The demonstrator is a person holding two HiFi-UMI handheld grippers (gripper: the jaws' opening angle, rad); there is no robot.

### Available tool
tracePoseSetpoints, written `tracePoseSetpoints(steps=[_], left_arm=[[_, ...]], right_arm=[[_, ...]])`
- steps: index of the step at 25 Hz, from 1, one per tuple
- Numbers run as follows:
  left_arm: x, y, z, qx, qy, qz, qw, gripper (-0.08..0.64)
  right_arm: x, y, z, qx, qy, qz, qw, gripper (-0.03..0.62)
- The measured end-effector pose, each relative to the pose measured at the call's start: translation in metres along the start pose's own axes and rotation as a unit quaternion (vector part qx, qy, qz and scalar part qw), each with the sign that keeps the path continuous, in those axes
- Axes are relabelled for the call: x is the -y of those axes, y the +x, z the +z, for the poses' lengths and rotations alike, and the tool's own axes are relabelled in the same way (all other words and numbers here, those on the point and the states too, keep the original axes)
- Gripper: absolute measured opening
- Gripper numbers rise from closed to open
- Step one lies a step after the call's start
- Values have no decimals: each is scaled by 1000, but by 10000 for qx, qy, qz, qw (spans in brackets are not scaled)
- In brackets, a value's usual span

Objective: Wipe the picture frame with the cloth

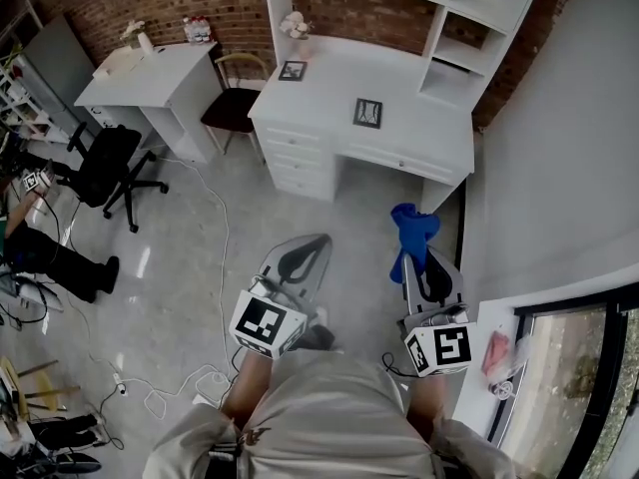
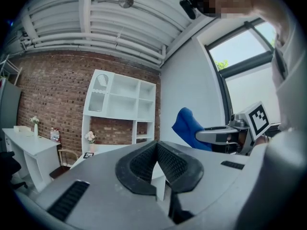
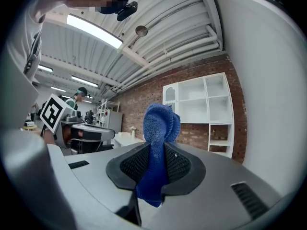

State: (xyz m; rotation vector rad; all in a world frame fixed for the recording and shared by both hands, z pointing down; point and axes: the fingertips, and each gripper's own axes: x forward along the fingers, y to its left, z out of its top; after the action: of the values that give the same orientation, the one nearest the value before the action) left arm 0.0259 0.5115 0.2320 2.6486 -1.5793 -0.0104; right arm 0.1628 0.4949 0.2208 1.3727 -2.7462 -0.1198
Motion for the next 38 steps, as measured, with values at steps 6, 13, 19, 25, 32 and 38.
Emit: tracePoseSetpoints(steps=[6, 13, 19, 25, 32, 38], left_arm=[[-40, 25, 0, 4, -73, -86, 9999, 2], [-78, 50, 2, 51, -115, -247, 9996, 2], [-99, 70, 2, 18, -132, -383, 9992, 2], [-113, 95, 3, -7, -100, -440, 9990, 0], [-128, 123, 2, -65, -72, -369, 9993, 2], [-142, 158, 1, -111, -52, -288, 9995, 1]], right_arm=[[4, 44, 1, -8, 83, -75, 9999, 72], [7, 84, 3, -46, 0, -250, 9997, 74], [14, 108, 2, -94, -33, -425, 9990, 75], [32, 130, -4, -146, 2, -519, 9985, 75], [50, 161, -12, -172, 127, -421, 9989, 77], [77, 192, -18, -206, 171, -305, 9992, 77]])
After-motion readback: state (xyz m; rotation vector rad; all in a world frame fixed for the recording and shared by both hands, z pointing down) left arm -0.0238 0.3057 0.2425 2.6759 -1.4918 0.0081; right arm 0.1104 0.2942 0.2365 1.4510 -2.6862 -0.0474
